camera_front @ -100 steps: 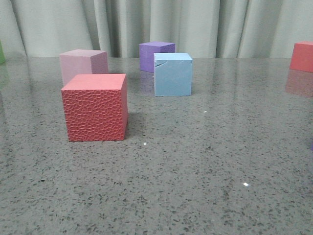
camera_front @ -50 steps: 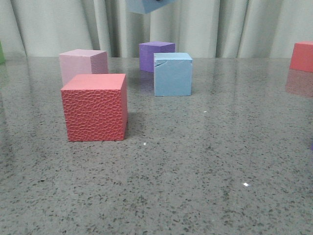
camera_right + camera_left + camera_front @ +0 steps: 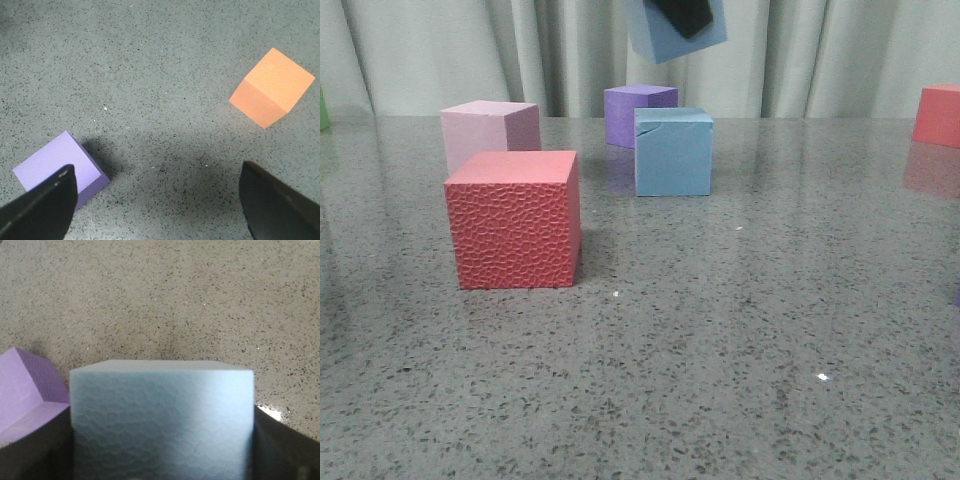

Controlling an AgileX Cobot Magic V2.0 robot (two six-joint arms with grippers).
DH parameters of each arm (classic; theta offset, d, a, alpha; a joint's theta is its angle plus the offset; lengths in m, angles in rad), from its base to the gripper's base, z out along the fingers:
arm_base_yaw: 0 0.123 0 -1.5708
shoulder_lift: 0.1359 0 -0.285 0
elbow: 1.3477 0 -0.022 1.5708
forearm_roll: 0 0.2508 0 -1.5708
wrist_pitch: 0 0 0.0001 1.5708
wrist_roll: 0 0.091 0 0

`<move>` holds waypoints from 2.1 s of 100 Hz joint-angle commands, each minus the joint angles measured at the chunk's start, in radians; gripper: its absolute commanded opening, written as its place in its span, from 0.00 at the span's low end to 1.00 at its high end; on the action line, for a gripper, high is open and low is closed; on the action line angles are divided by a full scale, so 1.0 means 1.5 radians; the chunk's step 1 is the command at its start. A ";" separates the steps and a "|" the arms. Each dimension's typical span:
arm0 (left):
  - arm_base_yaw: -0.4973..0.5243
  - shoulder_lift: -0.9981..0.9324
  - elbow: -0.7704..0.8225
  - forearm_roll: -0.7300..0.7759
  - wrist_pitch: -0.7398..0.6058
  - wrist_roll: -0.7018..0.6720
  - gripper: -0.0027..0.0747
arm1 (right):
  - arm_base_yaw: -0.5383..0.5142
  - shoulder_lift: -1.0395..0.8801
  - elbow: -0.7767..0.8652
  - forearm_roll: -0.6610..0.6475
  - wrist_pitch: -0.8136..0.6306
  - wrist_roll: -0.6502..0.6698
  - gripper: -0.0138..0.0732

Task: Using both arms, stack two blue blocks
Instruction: 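Carry the held light-blue cube above the placed light-blue cube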

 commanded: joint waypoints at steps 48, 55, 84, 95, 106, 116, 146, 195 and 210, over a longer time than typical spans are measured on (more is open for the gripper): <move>-0.006 -0.038 -0.022 -0.030 0.015 0.026 0.42 | -0.002 0.000 -0.016 -0.007 -0.041 -0.005 0.90; -0.006 -0.038 -0.022 -0.030 0.015 0.026 0.42 | -0.002 0.000 -0.016 -0.007 -0.041 -0.005 0.90; -0.006 -0.037 -0.022 -0.032 0.015 0.022 0.42 | -0.002 0.000 -0.016 -0.007 -0.042 -0.005 0.90; -0.006 -0.037 -0.022 -0.018 0.015 0.029 0.42 | -0.002 0.000 -0.016 -0.007 -0.042 -0.005 0.90; -0.006 -0.037 -0.022 -0.014 0.015 0.045 0.42 | -0.002 0.000 -0.016 -0.007 -0.042 -0.005 0.90; -0.006 -0.036 -0.022 -0.010 0.015 0.054 0.42 | -0.002 0.000 -0.016 -0.007 -0.042 -0.005 0.90; -0.006 -0.035 -0.014 -0.008 0.015 0.059 0.42 | -0.002 0.000 -0.016 -0.008 -0.044 -0.005 0.90; -0.006 -0.035 0.009 -0.007 0.015 0.075 0.42 | -0.002 0.000 -0.016 -0.008 -0.048 -0.005 0.90; -0.006 -0.035 0.009 -0.007 0.015 0.076 0.42 | -0.002 0.000 -0.016 -0.008 -0.048 -0.005 0.90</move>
